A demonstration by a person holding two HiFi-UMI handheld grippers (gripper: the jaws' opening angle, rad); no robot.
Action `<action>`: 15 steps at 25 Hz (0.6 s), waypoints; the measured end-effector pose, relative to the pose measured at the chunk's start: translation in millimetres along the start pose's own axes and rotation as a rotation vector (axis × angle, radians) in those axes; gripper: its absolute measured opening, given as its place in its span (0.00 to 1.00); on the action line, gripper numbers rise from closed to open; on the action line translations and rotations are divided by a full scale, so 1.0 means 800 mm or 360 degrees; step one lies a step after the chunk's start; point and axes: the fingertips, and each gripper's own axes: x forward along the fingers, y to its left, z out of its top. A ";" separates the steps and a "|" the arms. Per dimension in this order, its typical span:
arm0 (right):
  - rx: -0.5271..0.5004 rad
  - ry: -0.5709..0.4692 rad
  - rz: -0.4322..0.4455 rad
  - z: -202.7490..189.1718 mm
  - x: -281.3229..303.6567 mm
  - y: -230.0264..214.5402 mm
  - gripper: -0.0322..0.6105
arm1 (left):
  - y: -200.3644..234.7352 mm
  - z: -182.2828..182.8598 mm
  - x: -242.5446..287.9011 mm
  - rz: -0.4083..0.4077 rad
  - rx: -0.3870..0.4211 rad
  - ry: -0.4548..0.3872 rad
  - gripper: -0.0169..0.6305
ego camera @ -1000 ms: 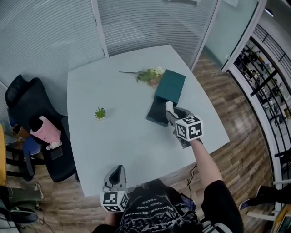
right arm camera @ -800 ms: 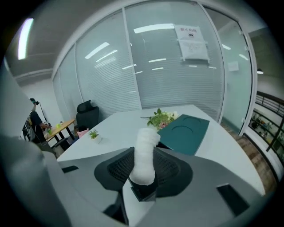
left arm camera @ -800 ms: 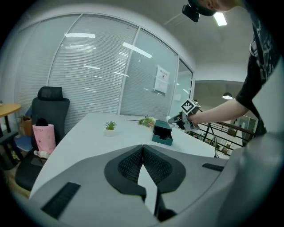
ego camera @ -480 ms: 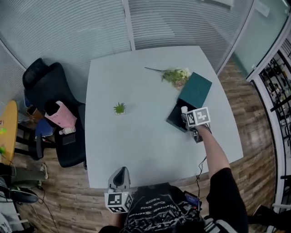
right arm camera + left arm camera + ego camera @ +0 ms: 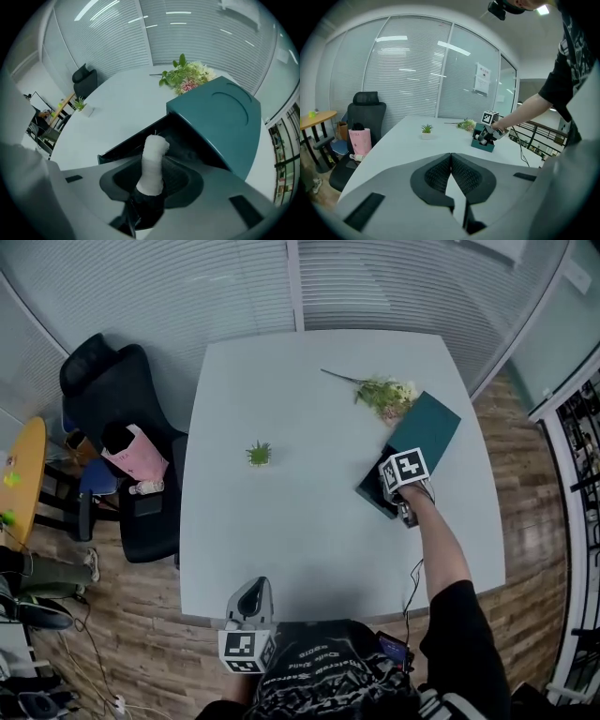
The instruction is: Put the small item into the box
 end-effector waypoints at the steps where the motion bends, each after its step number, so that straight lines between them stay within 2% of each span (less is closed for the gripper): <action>1: -0.0010 0.0033 0.0000 0.000 0.003 -0.001 0.27 | 0.000 0.002 0.001 0.0008 -0.0015 -0.0005 0.05; 11: 0.0039 0.0124 0.0028 0.003 0.015 -0.009 0.28 | -0.003 0.009 0.009 0.0049 -0.0062 -0.0024 0.05; 15: -0.0018 0.0131 -0.0011 0.001 0.018 -0.006 0.35 | -0.011 0.009 0.009 0.0044 -0.0042 -0.0029 0.05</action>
